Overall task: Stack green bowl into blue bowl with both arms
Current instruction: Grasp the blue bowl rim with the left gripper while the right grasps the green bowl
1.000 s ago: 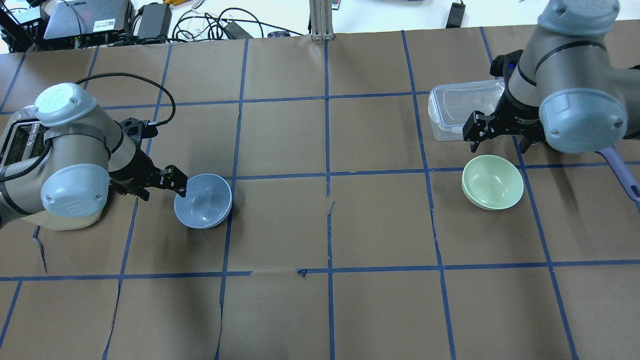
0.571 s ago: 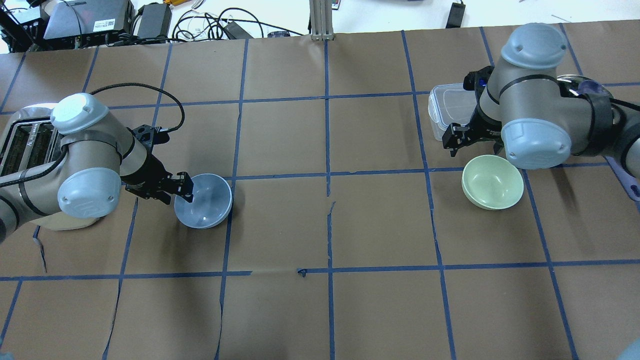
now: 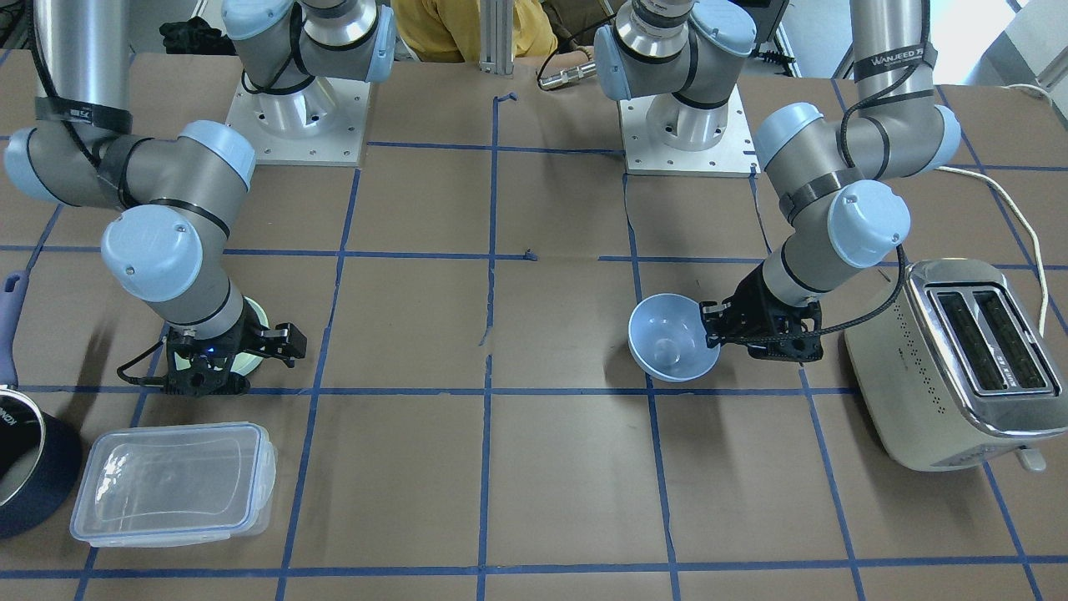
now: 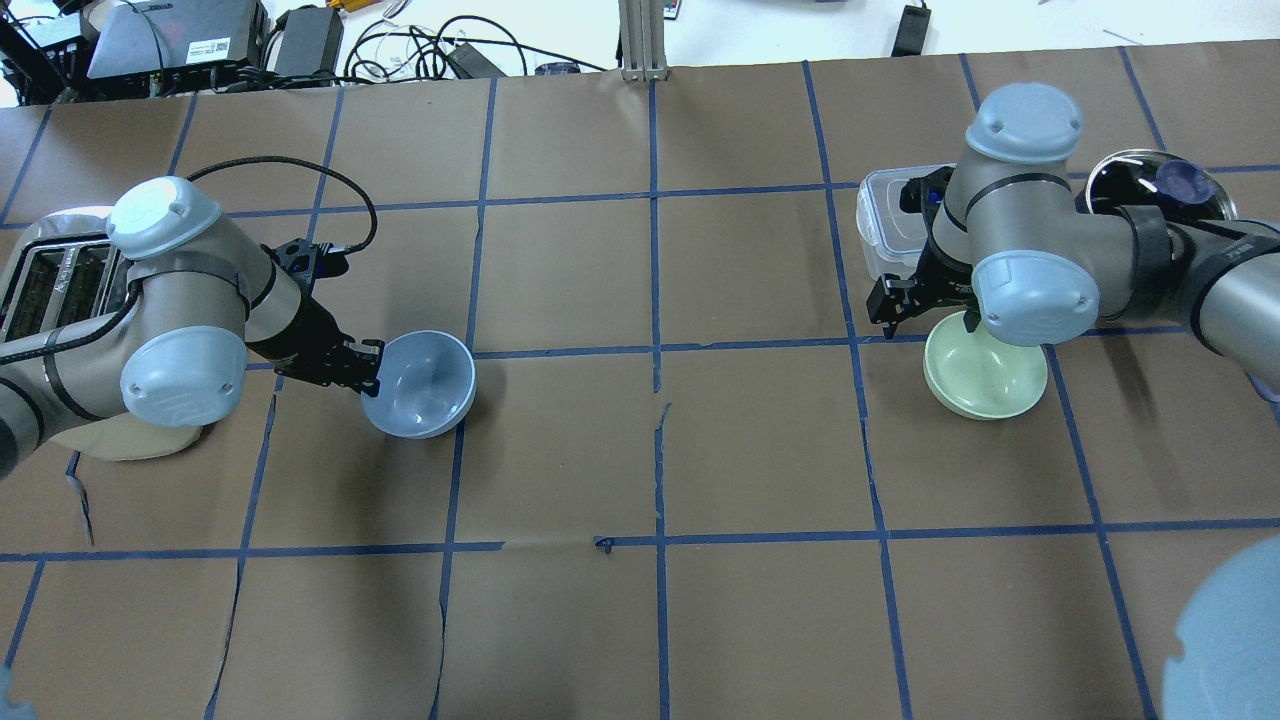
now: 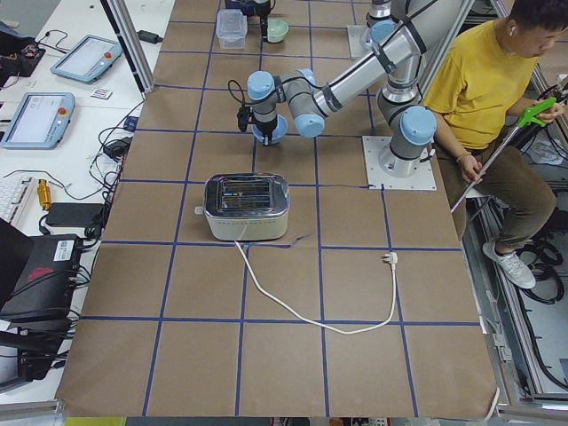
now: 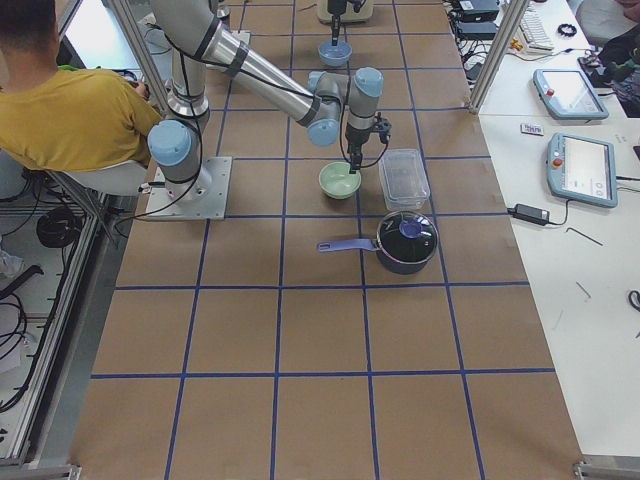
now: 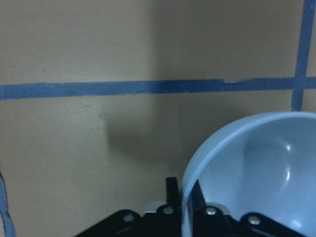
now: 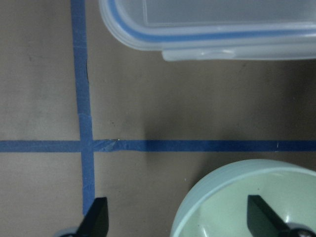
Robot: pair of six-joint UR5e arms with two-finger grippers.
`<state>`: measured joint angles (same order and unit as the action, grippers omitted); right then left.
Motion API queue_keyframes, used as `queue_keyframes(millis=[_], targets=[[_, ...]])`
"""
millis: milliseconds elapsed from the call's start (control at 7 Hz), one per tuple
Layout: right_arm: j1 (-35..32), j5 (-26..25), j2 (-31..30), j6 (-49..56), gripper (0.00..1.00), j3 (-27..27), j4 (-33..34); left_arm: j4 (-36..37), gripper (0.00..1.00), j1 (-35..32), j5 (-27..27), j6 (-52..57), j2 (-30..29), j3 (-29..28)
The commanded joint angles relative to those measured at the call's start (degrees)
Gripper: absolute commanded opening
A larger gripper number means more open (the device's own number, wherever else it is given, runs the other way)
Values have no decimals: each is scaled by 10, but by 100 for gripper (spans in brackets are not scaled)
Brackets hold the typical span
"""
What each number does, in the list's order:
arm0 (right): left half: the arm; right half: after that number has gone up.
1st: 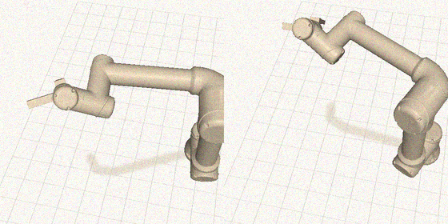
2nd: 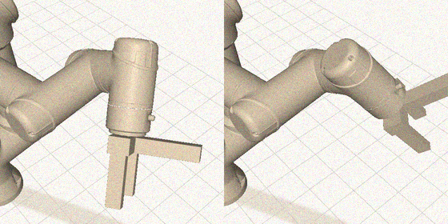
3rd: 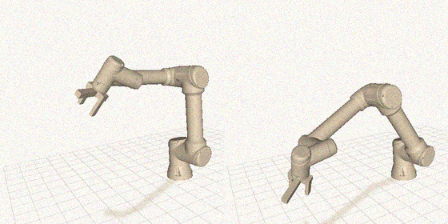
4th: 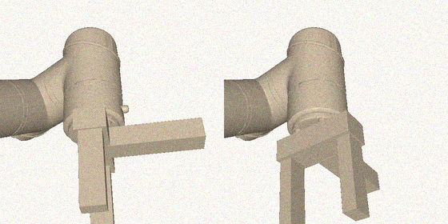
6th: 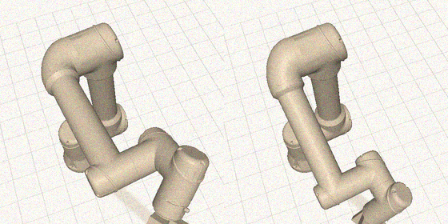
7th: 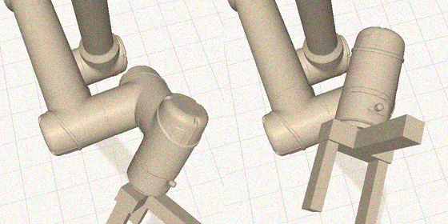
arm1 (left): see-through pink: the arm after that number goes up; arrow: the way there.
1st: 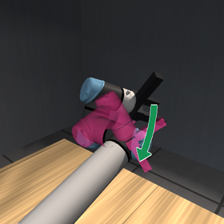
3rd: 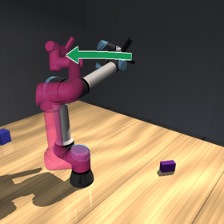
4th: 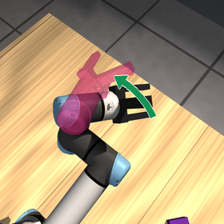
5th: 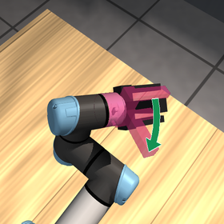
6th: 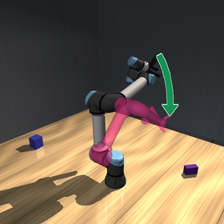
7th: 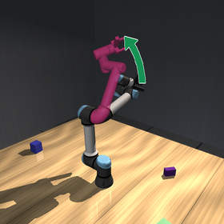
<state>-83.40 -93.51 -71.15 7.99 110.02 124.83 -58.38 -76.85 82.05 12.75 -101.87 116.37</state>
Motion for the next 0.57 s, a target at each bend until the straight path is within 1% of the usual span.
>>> queue_keyframes(millis=[0, 143, 286, 429], targets=[[2, -7, 11, -1, 28, -1, 0, -8, 0, -123, -31, -174, 0, -14], [3, -9, 11, -8, 0, -1, -6, 50, 0, -205, -31, -281, -10, -18], [5, -4, 8, -9, 0, -2, -8, 83, 0, -266, -28, -375, -25, -19], [6, -7, 6, -9, 0, -5, -10, 110, 0, -296, -25, -401, -36, -24]])
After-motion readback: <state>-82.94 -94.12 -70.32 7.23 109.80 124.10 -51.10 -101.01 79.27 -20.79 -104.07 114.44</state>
